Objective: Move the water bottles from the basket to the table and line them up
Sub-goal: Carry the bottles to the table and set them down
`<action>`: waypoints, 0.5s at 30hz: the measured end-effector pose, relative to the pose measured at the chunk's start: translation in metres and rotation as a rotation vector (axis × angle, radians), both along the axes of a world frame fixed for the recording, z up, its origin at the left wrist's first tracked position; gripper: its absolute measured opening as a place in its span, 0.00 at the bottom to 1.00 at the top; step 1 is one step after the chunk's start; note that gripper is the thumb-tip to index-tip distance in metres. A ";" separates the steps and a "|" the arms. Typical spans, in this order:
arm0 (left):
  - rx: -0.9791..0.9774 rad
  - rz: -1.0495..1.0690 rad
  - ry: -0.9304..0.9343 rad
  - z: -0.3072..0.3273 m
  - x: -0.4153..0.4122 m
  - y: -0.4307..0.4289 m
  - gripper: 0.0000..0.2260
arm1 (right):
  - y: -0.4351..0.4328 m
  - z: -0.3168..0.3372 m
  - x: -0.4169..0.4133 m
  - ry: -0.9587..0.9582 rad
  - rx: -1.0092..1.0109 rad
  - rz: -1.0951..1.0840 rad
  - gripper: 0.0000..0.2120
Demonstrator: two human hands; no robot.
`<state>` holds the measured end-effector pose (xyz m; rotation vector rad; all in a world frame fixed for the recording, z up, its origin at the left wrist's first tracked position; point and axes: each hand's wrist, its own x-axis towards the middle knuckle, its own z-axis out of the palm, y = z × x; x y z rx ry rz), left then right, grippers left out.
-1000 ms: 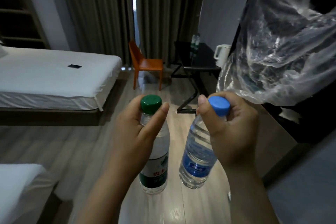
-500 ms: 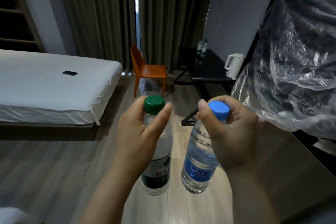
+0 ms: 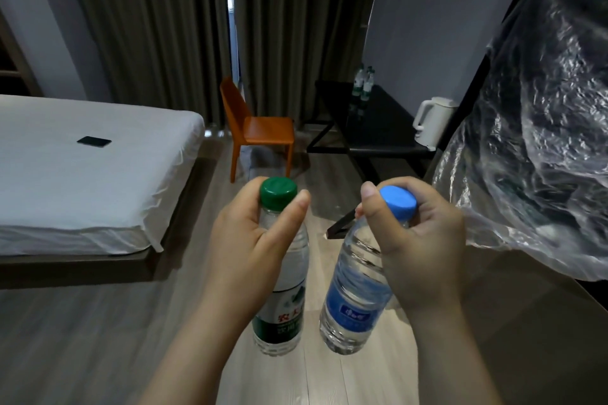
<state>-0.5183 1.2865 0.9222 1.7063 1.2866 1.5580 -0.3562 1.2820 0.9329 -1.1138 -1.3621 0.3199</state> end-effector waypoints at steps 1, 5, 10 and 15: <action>0.009 0.002 -0.002 0.000 0.002 0.014 0.16 | 0.016 0.000 0.002 -0.003 0.003 0.010 0.12; 0.036 0.017 0.015 0.003 0.016 0.078 0.12 | 0.083 0.000 0.011 -0.014 0.036 0.058 0.12; 0.058 0.044 0.040 0.014 0.038 0.157 0.09 | 0.165 0.010 0.030 0.015 0.077 0.118 0.12; 0.076 0.065 0.042 0.016 0.056 0.219 0.09 | 0.227 0.012 0.049 0.022 0.076 0.136 0.13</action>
